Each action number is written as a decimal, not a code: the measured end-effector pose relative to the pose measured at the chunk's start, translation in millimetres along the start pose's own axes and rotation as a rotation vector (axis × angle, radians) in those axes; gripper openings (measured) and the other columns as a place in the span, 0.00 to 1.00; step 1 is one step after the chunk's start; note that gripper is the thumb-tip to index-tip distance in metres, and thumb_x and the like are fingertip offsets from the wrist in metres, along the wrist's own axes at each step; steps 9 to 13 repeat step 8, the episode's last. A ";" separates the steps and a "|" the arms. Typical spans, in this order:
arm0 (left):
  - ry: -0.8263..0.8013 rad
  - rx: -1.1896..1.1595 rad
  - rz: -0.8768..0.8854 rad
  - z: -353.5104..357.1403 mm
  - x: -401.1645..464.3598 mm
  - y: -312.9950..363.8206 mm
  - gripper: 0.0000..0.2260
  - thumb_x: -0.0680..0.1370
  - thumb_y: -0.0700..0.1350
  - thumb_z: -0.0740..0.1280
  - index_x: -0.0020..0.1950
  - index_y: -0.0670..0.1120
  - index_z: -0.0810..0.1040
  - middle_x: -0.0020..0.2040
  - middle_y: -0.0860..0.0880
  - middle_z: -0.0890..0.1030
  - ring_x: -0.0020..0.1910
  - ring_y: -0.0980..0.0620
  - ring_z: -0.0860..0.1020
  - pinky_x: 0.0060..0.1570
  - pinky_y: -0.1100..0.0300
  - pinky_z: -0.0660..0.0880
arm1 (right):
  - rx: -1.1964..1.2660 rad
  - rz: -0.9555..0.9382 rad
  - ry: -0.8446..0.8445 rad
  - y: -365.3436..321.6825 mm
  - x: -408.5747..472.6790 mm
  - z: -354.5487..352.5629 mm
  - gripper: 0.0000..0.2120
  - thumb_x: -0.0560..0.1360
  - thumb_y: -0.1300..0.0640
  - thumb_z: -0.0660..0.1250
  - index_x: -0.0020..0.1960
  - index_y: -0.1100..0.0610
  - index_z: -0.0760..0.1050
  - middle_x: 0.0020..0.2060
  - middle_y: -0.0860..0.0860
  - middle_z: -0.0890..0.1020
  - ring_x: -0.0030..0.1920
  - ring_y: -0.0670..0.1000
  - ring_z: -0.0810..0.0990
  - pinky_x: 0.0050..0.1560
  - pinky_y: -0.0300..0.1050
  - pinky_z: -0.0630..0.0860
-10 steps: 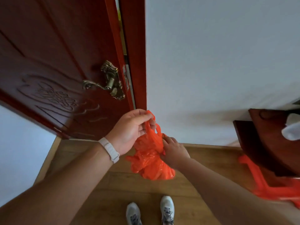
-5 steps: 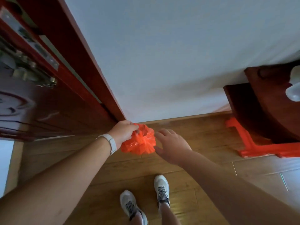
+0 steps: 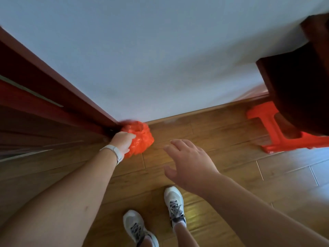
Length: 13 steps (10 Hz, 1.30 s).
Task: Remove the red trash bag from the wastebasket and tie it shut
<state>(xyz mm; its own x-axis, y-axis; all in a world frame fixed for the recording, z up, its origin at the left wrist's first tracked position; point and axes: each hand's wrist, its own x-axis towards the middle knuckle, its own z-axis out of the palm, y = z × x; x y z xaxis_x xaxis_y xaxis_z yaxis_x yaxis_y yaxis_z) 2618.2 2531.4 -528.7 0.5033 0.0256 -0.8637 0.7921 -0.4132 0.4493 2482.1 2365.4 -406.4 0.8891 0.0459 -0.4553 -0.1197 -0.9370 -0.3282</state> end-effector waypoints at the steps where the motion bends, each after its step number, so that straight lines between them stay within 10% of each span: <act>1: -0.026 -0.125 -0.057 4.3 12.5 -6.5 0.18 0.77 0.45 0.63 0.66 0.43 0.71 0.59 0.46 0.74 0.55 0.50 0.74 0.51 0.52 0.70 | 0.010 0.038 -0.029 9.0 4.6 4.5 0.22 0.76 0.45 0.60 0.69 0.47 0.64 0.70 0.50 0.67 0.71 0.53 0.62 0.65 0.52 0.66; 4: -0.031 -0.144 0.025 -3.3 -47.6 -5.4 0.14 0.78 0.44 0.62 0.63 0.44 0.73 0.58 0.45 0.77 0.57 0.48 0.76 0.55 0.50 0.72 | 0.025 0.070 -0.095 4.4 -8.7 -31.4 0.19 0.75 0.46 0.60 0.64 0.50 0.69 0.62 0.49 0.73 0.64 0.54 0.69 0.59 0.51 0.70; 8: 0.224 0.255 0.580 -75.8 -262.6 64.1 0.10 0.76 0.45 0.64 0.57 0.49 0.74 0.54 0.53 0.78 0.54 0.55 0.76 0.46 0.64 0.70 | -0.049 -0.026 -0.038 -40.7 -67.2 -166.8 0.20 0.75 0.43 0.58 0.64 0.48 0.68 0.59 0.49 0.76 0.59 0.55 0.75 0.53 0.50 0.75; 13: 0.224 0.255 0.580 -75.8 -262.6 64.1 0.10 0.76 0.45 0.64 0.57 0.49 0.74 0.54 0.53 0.78 0.54 0.55 0.76 0.46 0.64 0.70 | -0.049 -0.026 -0.038 -40.7 -67.2 -166.8 0.20 0.75 0.43 0.58 0.64 0.48 0.68 0.59 0.49 0.76 0.59 0.55 0.75 0.53 0.50 0.75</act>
